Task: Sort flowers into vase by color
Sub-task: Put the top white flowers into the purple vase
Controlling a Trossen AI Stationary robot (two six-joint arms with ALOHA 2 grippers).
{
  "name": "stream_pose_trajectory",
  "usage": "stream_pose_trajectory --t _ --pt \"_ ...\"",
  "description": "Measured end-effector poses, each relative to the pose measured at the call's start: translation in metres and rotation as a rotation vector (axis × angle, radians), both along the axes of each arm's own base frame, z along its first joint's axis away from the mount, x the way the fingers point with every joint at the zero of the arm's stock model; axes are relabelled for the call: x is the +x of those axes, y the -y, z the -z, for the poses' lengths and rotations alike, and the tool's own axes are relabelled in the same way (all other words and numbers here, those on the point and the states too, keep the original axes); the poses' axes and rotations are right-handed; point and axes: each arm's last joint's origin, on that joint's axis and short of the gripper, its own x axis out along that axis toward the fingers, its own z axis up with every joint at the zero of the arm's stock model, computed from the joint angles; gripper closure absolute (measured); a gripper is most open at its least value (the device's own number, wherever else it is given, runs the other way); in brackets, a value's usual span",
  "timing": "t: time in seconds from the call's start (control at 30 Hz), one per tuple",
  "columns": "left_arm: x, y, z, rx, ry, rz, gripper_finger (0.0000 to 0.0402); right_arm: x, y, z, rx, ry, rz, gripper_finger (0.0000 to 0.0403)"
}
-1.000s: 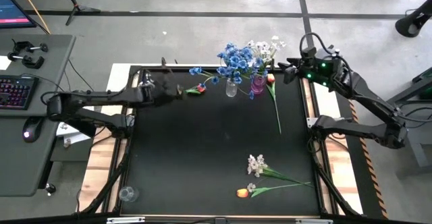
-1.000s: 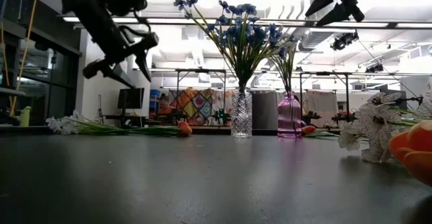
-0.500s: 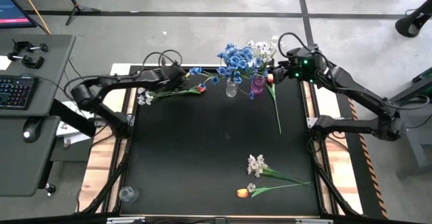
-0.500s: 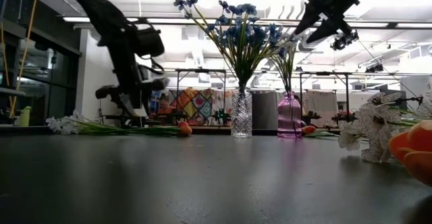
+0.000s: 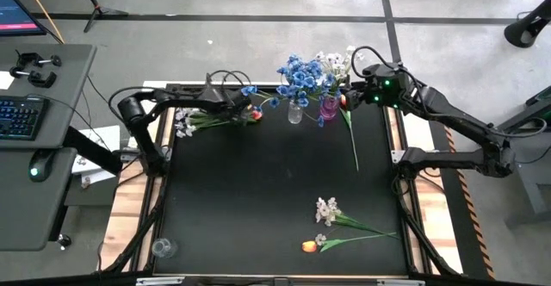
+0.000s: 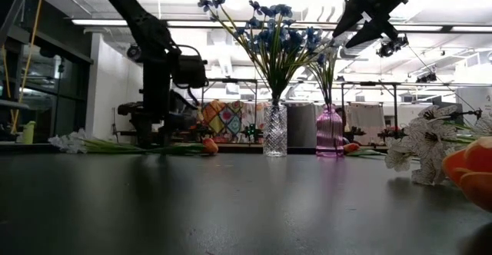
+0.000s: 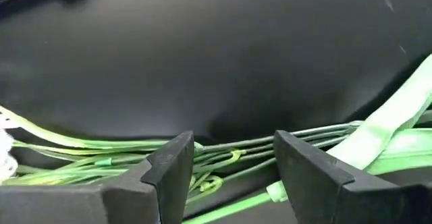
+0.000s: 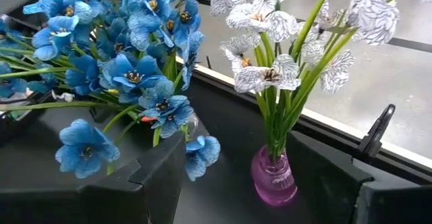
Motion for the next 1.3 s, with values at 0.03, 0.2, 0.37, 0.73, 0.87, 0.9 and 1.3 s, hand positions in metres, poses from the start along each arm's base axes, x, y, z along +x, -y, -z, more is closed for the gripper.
stream_pose_trajectory --t 0.03,0.2,0.37,0.73,0.87,0.9,1.3 --pt "0.002 0.005 0.0 -0.009 -0.011 0.017 0.0204 0.0 -0.001 0.0 -0.001 -0.001 -0.005 0.016" --pt "0.012 0.043 -0.009 -0.045 -0.032 0.121 0.0204 0.001 -0.002 0.0 -0.001 -0.001 -0.015 0.016" --pt "0.023 0.087 -0.03 -0.036 0.063 0.162 0.0204 0.001 -0.002 0.0 -0.001 -0.002 -0.014 0.016" --pt "0.031 0.162 -0.055 0.112 0.294 0.085 0.0204 0.001 -0.002 0.0 -0.001 -0.002 -0.014 0.016" --pt "0.034 0.139 -0.058 0.155 0.379 -0.024 0.0204 0.001 -0.002 0.0 -0.002 -0.002 -0.014 0.016" --pt "0.035 0.132 -0.056 0.139 0.403 -0.039 0.0204 0.001 -0.002 0.0 -0.002 -0.002 -0.014 0.0159" --pt "0.035 0.089 -0.025 0.024 0.489 -0.149 0.0204 0.001 -0.002 0.001 0.024 0.002 0.002 0.0159"
